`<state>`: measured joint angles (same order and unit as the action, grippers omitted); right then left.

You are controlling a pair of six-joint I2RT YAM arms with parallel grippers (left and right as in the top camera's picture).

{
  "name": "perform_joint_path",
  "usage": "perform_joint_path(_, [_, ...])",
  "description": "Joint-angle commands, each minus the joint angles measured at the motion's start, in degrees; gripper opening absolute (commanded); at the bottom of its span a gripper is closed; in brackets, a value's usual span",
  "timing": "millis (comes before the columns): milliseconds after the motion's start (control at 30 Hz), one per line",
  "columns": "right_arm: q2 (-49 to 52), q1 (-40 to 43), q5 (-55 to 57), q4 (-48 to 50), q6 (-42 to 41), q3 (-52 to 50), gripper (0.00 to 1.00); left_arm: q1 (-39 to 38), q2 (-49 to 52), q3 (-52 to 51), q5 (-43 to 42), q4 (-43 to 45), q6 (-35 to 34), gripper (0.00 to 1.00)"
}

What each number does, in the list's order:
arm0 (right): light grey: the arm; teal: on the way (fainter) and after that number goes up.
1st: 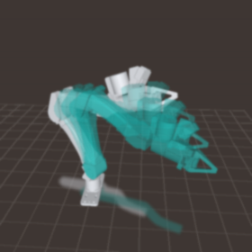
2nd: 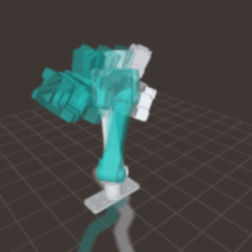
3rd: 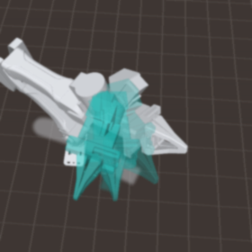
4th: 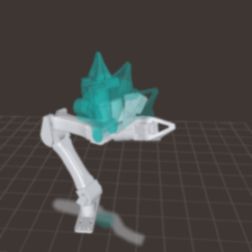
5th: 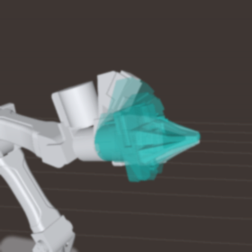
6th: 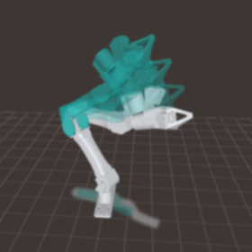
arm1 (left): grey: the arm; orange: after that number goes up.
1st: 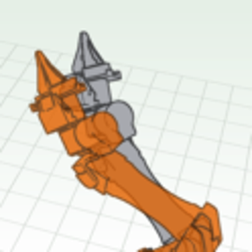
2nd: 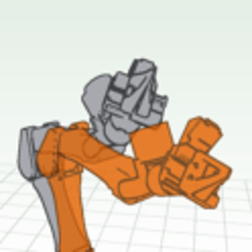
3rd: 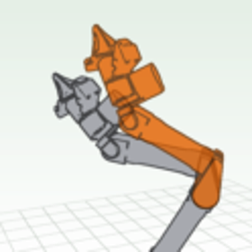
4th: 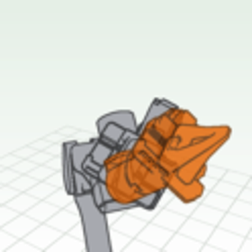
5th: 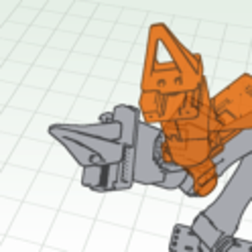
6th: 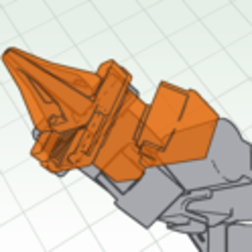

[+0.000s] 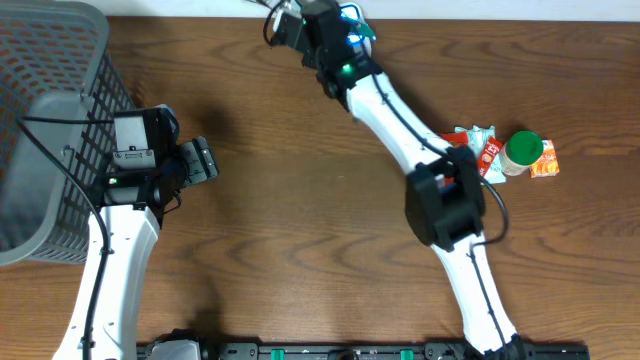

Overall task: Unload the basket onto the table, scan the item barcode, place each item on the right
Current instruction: 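Carry the gloves pack down and lower it beside the red packs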

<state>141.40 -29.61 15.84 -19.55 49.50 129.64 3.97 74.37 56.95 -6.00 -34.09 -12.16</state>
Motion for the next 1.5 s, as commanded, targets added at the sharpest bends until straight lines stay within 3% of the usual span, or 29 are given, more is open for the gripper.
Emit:
perform_joint_path(0, [-11.26,0.37,-2.64,-4.66,-14.32,0.85,0.01,0.15,-0.26,1.03,0.5,0.02,0.5,0.83])
perform_joint_path(167, [-20.94,0.55,-4.15,-25.31,-31.95,0.85,0.01,0.15,-0.26,1.03,0.5,0.02,0.5,0.83])
perform_joint_path(333, [-23.12,2.12,-11.91,-46.34,-50.75,0.85,0.01,0.15,-0.26,1.03,0.5,0.02,0.52,0.83])
perform_joint_path(467, [-22.67,4.35,-17.64,-57.53,-56.24,-1.7,0.01,0.15,-0.26,1.03,0.52,0.02,0.5,0.83])
perform_joint_path(600, [-22.67,6.38,-20.63,-57.24,-62.2,-10.82,0.01,0.15,-0.26,1.03,0.5,0.02,0.52,0.83])
perform_joint_path(800, [-22.67,7.61,-33.14,-43.63,-63.28,-29.16,0.01,0.15,-0.28,1.03,0.52,0.02,0.52,0.83])
perform_joint_path(1067, [-22.67,8.31,-28.72,-39.15,-63.63,-36.85,0.01,0.15,-0.26,1.03,0.5,0.02,0.5,0.83])
perform_joint_path(1133, [-22.67,8.31,-25.53,-39.47,-63.63,-36.92,0.11,0.15,-0.26,1.03,0.5,0.02,0.5,0.84])
perform_joint_path(1167, [-22.67,8.31,-24.09,-39.54,-63.65,-36.92,0.2,0.15,-0.26,1.03,0.5,0.02,0.52,0.83])
perform_joint_path(1200, [-22.67,8.31,-23.32,-39.56,-63.65,-36.92,0.48,0.15,-0.28,1.03,0.5,0.02,0.5,0.83])
perform_joint_path(1233, [-22.67,8.31,-22.53,-39.63,-63.63,-36.92,0.7,0.15,-0.26,1.03,0.5,0.02,0.52,0.83])
perform_joint_path(1267, [-22.67,8.31,-22.05,-39.74,-63.63,-36.92,0.74,0.15,-0.26,1.03,0.52,0.02,0.5,0.83])
perform_joint_path(1467, [-22.8,8.33,-21.7,-40.63,-63.58,-35.58,0.7,0.15,-0.26,1.03,0.5,0.02,0.5,0.83])
